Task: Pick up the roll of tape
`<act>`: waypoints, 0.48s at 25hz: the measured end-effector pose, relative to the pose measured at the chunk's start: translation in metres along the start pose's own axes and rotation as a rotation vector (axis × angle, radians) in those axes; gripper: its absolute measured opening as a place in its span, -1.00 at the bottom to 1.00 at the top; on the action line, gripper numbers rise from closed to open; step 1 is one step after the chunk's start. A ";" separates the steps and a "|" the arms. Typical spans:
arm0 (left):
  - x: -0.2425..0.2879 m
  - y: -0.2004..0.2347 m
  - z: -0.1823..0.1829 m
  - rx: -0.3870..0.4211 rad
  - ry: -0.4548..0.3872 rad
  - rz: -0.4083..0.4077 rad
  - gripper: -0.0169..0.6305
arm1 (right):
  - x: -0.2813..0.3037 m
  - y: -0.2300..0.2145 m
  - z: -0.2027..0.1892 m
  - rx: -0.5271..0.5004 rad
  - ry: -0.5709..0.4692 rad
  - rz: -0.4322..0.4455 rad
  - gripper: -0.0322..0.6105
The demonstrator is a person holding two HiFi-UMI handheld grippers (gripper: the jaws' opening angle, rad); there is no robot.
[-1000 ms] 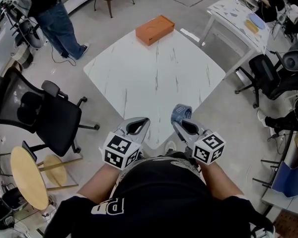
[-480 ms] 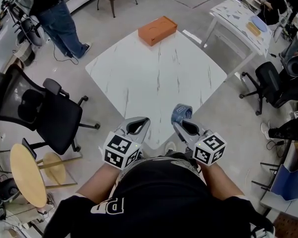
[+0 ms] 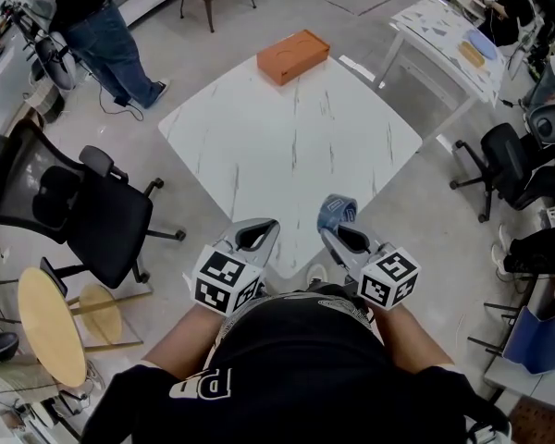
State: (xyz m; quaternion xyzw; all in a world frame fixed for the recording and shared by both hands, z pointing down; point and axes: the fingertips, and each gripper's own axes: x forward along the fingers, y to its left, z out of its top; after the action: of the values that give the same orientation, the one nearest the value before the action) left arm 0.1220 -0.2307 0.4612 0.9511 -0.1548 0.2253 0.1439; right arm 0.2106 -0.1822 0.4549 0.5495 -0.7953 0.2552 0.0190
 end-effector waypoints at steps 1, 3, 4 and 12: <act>0.000 0.000 0.000 0.000 0.000 0.001 -0.77 | 0.000 0.000 0.000 -0.001 0.000 0.000 -0.76; 0.000 0.000 0.000 -0.001 -0.001 0.001 -0.77 | 0.000 0.000 -0.001 -0.001 0.001 -0.001 -0.76; 0.000 0.000 -0.001 -0.001 -0.001 0.001 -0.77 | -0.001 0.000 -0.001 -0.001 0.002 -0.001 -0.76; 0.000 0.002 -0.002 -0.003 0.002 0.006 -0.77 | 0.002 0.003 -0.003 -0.006 0.008 0.007 -0.76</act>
State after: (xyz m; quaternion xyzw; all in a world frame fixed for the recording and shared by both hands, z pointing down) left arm 0.1202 -0.2316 0.4633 0.9502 -0.1577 0.2262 0.1449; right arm 0.2061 -0.1813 0.4569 0.5457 -0.7979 0.2551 0.0228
